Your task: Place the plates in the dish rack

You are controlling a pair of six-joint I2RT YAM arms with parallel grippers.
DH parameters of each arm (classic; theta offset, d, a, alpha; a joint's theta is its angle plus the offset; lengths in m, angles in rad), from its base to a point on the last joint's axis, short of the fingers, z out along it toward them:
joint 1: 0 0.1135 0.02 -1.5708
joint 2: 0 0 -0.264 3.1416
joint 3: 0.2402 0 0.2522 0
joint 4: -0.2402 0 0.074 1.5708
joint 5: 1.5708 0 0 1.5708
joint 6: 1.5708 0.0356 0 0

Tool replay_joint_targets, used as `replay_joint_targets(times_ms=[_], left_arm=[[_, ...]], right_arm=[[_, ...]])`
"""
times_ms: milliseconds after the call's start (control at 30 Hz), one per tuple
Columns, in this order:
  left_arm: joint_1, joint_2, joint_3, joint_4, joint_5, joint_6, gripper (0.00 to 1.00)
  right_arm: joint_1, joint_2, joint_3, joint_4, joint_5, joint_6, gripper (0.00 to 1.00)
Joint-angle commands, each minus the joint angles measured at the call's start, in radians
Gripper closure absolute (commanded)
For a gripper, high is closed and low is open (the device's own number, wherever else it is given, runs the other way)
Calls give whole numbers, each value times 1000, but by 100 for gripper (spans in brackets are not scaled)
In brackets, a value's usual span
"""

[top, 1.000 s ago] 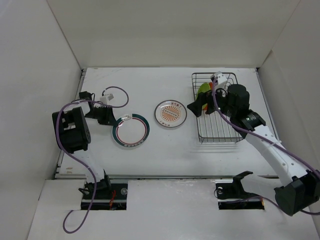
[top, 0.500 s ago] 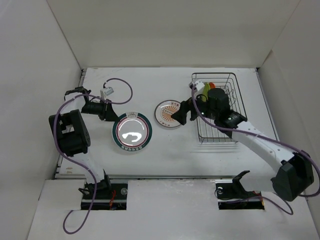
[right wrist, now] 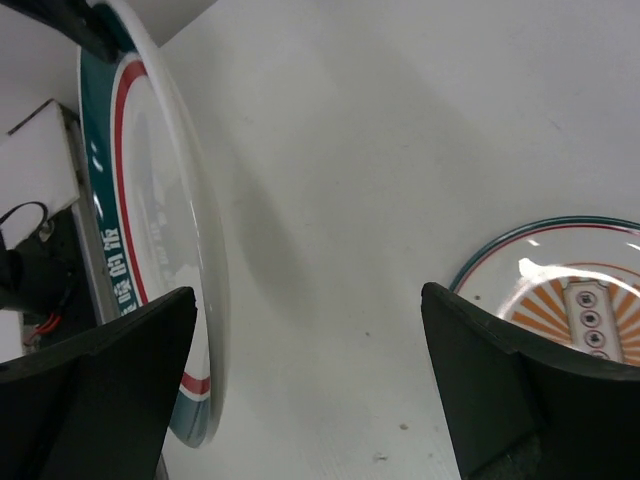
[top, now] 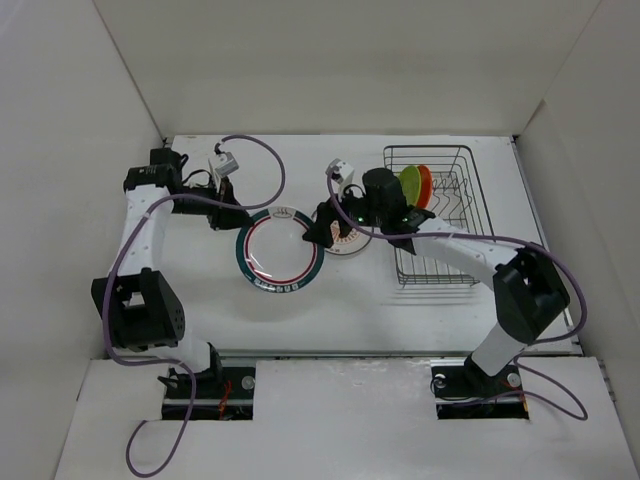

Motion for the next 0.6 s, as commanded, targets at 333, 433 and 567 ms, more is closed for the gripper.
replay_joint_targets(times_ms=[333, 433, 567], left_arm=[[-10, -27, 90, -42, 154, -51, 100], [-10, -17, 100, -42, 167, -51, 100], [-10, -7, 110, -23, 148, -67, 100]], right_arm=[[48, 90, 13, 257, -222, 114, 37], [48, 102, 13, 268, -240, 137, 76], [48, 73, 13, 259, -199, 137, 100]])
